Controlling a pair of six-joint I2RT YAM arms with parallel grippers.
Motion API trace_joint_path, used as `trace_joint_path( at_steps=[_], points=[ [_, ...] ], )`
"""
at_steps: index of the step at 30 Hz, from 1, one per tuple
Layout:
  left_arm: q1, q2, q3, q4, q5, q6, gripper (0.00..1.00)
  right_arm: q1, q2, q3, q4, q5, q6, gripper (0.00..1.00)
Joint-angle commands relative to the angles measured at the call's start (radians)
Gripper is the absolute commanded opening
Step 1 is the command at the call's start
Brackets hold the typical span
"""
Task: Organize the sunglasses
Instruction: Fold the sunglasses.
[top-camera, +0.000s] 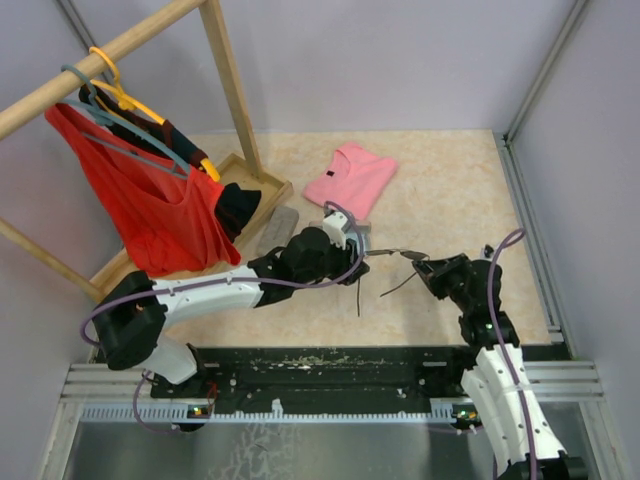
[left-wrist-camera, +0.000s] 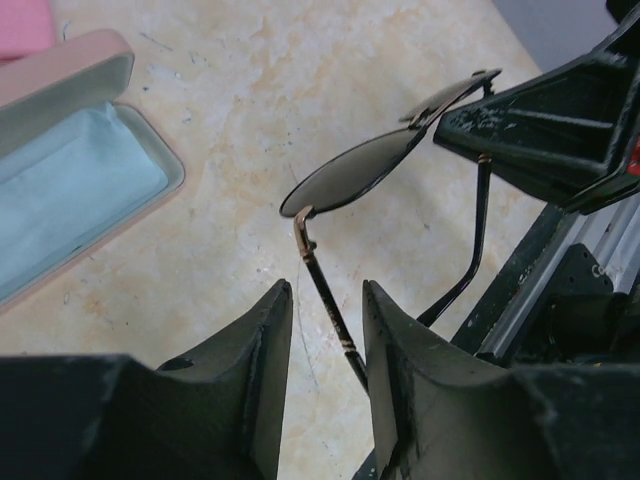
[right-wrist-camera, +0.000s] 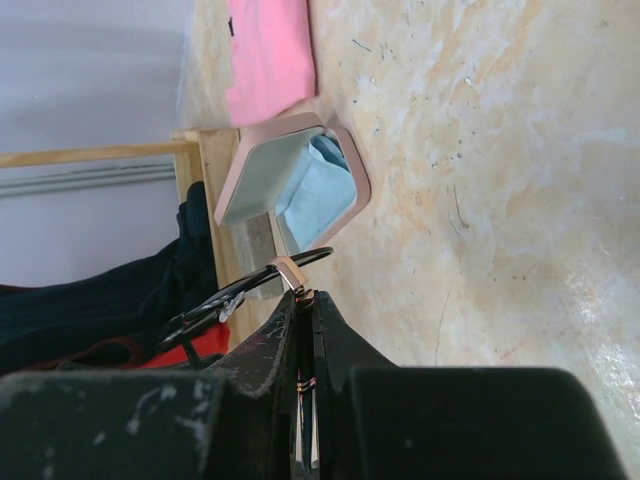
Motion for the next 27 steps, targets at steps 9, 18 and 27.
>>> trace_joint_path(
  at_steps=[9, 18, 27],
  points=[
    [-0.006, 0.015, 0.043, 0.034, 0.010, 0.009, 0.11, -0.005, -0.015, -0.007, 0.038, -0.033, -0.019, 0.00],
    [-0.005, 0.015, 0.049, 0.015, -0.022, 0.023, 0.03, -0.004, -0.017, 0.012, 0.003, -0.039, -0.061, 0.22],
    [-0.003, -0.018, 0.106, -0.078, -0.095, 0.062, 0.01, -0.004, -0.038, 0.047, -0.091, -0.076, -0.151, 0.45]
  ],
)
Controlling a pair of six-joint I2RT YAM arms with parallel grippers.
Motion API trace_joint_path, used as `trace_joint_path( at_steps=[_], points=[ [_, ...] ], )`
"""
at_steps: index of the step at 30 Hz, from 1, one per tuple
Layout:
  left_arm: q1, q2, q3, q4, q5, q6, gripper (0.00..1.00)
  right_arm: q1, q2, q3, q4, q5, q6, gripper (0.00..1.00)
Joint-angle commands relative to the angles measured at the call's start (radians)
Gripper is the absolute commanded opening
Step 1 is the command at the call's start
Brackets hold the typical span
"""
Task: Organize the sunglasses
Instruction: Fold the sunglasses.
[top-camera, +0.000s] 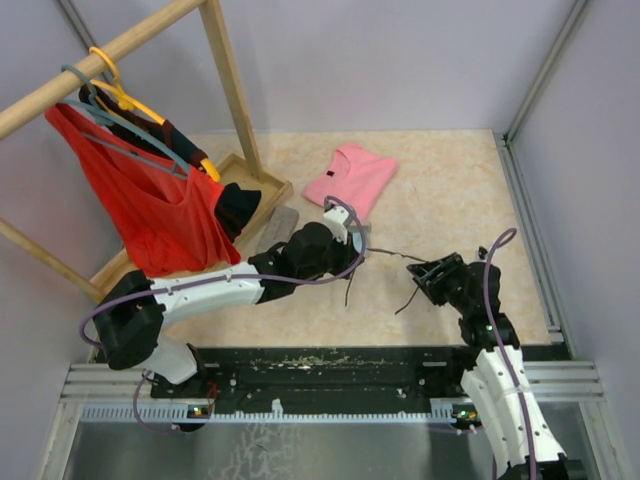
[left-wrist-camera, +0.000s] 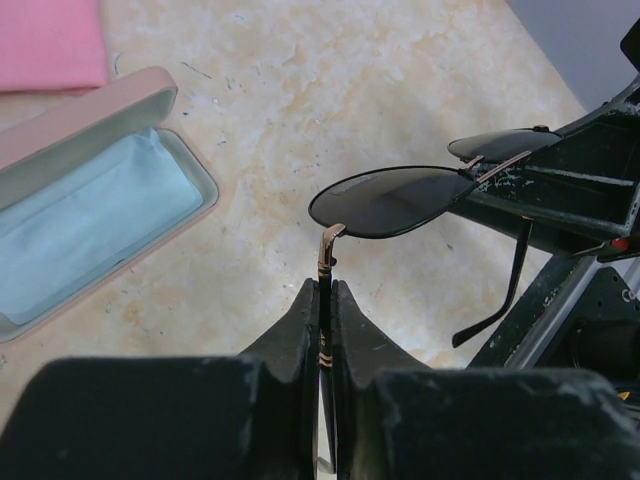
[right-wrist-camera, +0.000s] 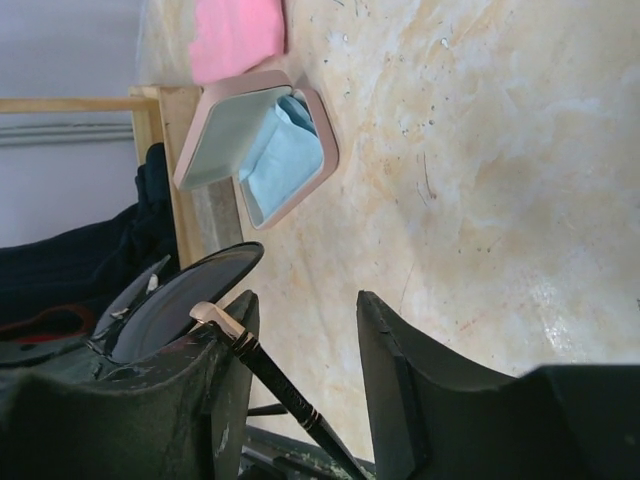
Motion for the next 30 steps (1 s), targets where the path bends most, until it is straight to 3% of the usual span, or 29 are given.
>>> trace_joint_path(
  at_steps=[1, 10, 17, 26, 30],
  points=[
    [-0.003, -0.027, 0.062, -0.049, -0.056, 0.036, 0.01, -0.005, -0.032, 0.067, -0.050, -0.031, -0.083, 0.45],
    [0.009, -0.064, 0.138, -0.193, -0.168, 0.117, 0.01, -0.004, -0.130, 0.231, -0.251, -0.004, -0.308, 0.46],
    [0.035, -0.099, 0.184, -0.328, -0.189, 0.190, 0.01, -0.004, -0.115, 0.374, -0.338, 0.052, -0.489, 0.46],
    [0.041, -0.140, 0.217, -0.456, -0.113, 0.406, 0.01, -0.003, 0.139, 0.537, -0.325, -0.300, -0.751, 0.44],
    [0.042, -0.153, 0.218, -0.485, -0.053, 0.464, 0.02, 0.002, 0.229, 0.614, -0.338, -0.380, -0.813, 0.43]
  ],
)
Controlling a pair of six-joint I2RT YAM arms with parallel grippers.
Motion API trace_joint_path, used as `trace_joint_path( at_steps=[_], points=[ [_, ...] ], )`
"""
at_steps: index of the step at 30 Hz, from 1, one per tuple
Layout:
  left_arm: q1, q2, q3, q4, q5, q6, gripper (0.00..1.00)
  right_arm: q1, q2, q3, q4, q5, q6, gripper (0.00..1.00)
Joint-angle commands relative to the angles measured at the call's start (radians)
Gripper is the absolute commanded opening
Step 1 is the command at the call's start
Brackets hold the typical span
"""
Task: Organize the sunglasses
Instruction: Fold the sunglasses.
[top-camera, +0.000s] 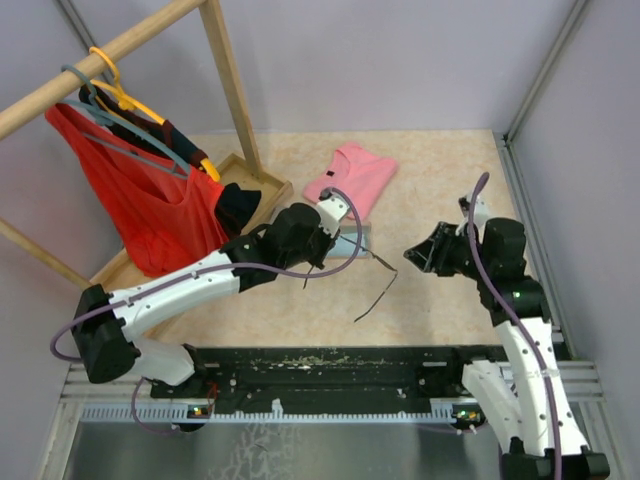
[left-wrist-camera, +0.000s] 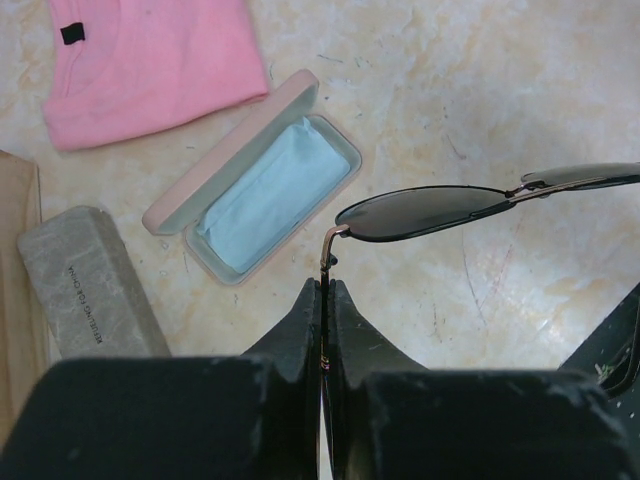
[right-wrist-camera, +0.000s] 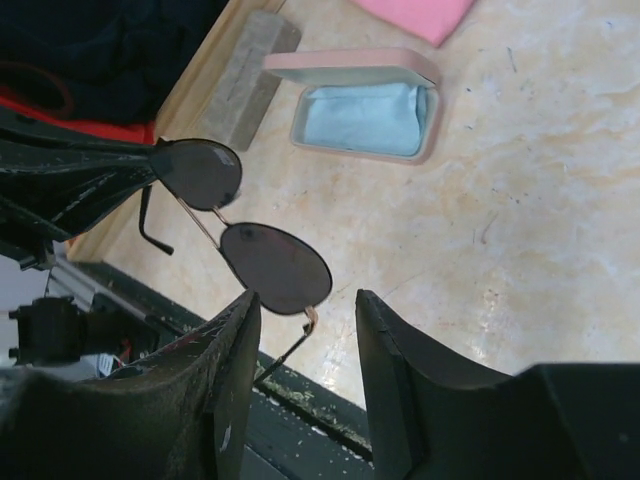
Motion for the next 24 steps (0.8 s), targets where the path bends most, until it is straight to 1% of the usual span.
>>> trace_joint_path(
  at_steps=[1, 3, 5, 9, 11, 17, 20, 24],
  points=[
    [0.002, -0.032, 0.035, -0.064, 0.080, 0.112, 0.02, 0.007, 0.085, 0.119, 0.013, -0.161, -0.129, 0.43],
    [0.002, -0.029, 0.043, -0.078, 0.093, 0.119, 0.02, 0.034, 0.125, 0.140, 0.023, -0.180, -0.144, 0.42],
    [0.002, -0.024, 0.052, -0.091, 0.107, 0.128, 0.02, 0.091, 0.165, 0.159, 0.028, -0.164, -0.157, 0.42],
    [0.002, -0.010, 0.069, -0.117, 0.129, 0.132, 0.01, 0.279, 0.247, 0.187, 0.044, -0.063, -0.196, 0.41],
    [0.002, 0.001, 0.082, -0.135, 0.133, 0.131, 0.01, 0.337, 0.277, 0.189, 0.056, -0.005, -0.216, 0.42],
    [0.003, 0.030, 0.100, -0.169, 0.157, 0.103, 0.01, 0.398, 0.256, 0.115, 0.202, 0.052, -0.245, 0.42],
    [0.003, 0.031, 0.096, -0.165, 0.175, 0.090, 0.01, 0.439, 0.246, 0.096, 0.226, 0.096, -0.286, 0.42],
    [0.008, 0.031, 0.099, -0.167, 0.187, 0.083, 0.01, 0.476, 0.237, 0.078, 0.231, 0.147, -0.332, 0.39]
  ],
)
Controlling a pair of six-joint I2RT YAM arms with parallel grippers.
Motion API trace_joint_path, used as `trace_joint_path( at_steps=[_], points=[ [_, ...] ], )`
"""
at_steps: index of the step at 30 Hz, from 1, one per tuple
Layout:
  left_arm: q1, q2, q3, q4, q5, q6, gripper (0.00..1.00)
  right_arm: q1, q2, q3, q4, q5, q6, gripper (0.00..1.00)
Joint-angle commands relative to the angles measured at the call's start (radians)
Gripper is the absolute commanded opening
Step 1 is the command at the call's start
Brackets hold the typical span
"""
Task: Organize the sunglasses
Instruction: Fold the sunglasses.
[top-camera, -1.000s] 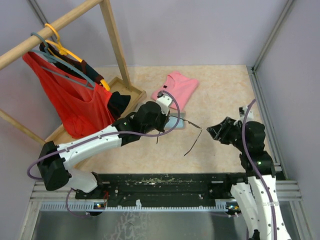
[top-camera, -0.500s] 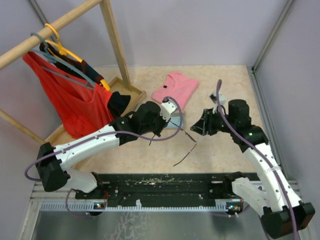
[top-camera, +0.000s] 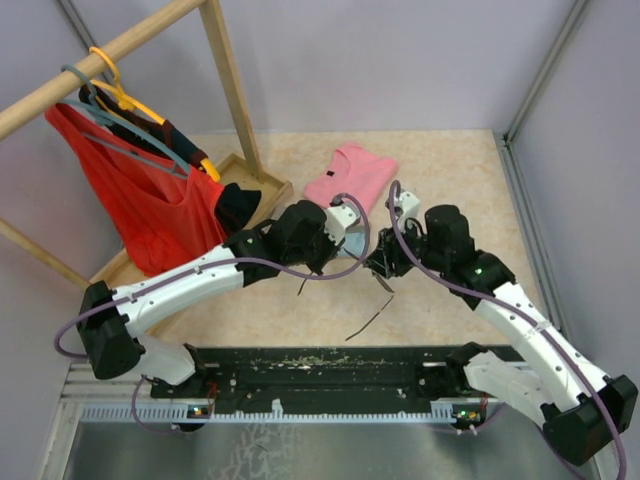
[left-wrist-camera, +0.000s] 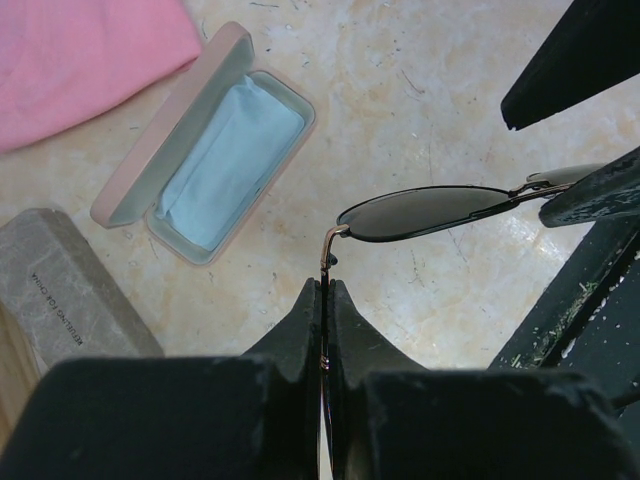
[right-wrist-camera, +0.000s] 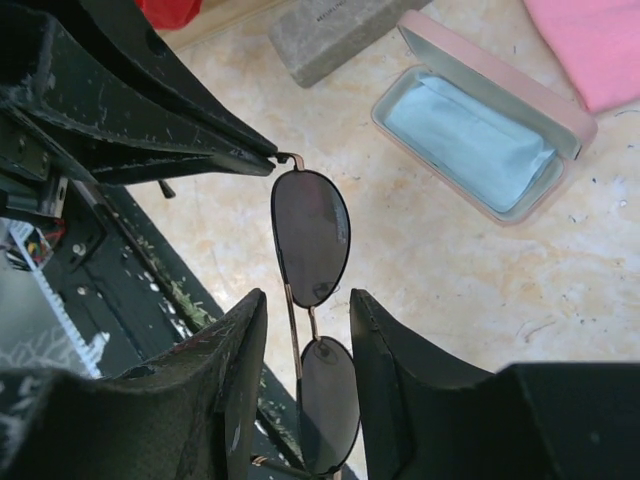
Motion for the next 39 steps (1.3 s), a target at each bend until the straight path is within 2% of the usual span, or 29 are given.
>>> trace_joint_path(
  at_steps=[1, 7, 14, 27, 28, 32, 39],
  points=[
    [0.011, 0.001, 0.032, -0.008, 0.038, -0.019, 0.01, 0.040, -0.032, -0.011, 0.074, 0.073, -0.086, 0.38],
    [0.034, 0.003, 0.038, -0.017, 0.068, -0.026, 0.01, 0.085, -0.095, -0.024, 0.050, 0.134, -0.142, 0.37],
    [0.039, 0.007, 0.040, -0.012, 0.071, -0.027, 0.01, 0.129, -0.041, 0.040, -0.053, 0.178, -0.173, 0.32],
    [0.046, 0.015, 0.045, -0.019, 0.090, -0.019, 0.01, 0.196, 0.049, 0.056, 0.001, 0.231, -0.180, 0.24],
    [0.046, 0.016, 0.046, -0.019, 0.091, -0.018, 0.01, 0.199, 0.051, 0.057, 0.003, 0.235, -0.182, 0.24],
    [0.045, 0.019, 0.045, -0.022, 0.093, -0.015, 0.01, 0.203, 0.044, 0.060, 0.008, 0.249, -0.185, 0.37],
    [0.046, 0.021, 0.041, -0.028, 0.091, -0.012, 0.01, 0.202, 0.036, 0.082, 0.004, 0.255, -0.185, 0.34]
  ],
)
